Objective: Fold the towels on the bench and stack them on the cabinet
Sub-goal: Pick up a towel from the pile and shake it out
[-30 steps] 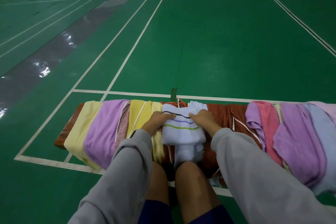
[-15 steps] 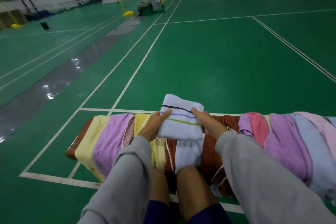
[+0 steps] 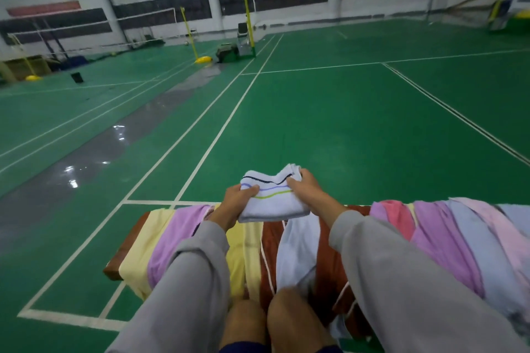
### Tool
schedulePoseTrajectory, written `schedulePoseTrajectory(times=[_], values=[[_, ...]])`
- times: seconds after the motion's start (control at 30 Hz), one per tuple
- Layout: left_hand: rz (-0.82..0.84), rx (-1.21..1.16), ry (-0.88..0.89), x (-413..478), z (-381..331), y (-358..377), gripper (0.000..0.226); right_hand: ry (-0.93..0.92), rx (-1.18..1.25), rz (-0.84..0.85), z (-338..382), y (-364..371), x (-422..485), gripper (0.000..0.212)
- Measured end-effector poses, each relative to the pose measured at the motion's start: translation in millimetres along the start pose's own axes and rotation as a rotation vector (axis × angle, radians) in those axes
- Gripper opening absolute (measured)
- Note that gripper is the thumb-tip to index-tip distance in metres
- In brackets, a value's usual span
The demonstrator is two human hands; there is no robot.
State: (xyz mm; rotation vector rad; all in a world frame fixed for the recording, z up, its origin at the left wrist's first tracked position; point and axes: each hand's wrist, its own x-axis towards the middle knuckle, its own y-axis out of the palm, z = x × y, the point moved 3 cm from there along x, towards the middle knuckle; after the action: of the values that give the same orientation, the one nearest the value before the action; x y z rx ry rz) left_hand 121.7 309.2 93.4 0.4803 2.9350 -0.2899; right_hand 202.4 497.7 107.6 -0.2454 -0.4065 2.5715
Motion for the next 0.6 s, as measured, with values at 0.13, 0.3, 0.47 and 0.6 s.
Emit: schedulePoseTrajectory(times=[0.13, 0.3, 0.47, 0.6], values=[[0.0, -0.026, 0.043, 47, -28, -16, 0.023, -0.025, -0.026, -0.05, 28, 11, 39, 0.024], [0.029, -0.027, 0.025, 130, -47, -49, 0.02, -0.031, -0.105, -0.032, 57, 54, 127, 0.015], [0.0, -0.045, -0.037, 209, -50, -93, 0.015, -0.008, -0.127, 0.045, 73, 112, 207, 0.014], [-0.074, -0.104, -0.053, 229, -100, -143, 0.016, -0.036, -0.091, 0.09, 145, 136, 231, 0.014]])
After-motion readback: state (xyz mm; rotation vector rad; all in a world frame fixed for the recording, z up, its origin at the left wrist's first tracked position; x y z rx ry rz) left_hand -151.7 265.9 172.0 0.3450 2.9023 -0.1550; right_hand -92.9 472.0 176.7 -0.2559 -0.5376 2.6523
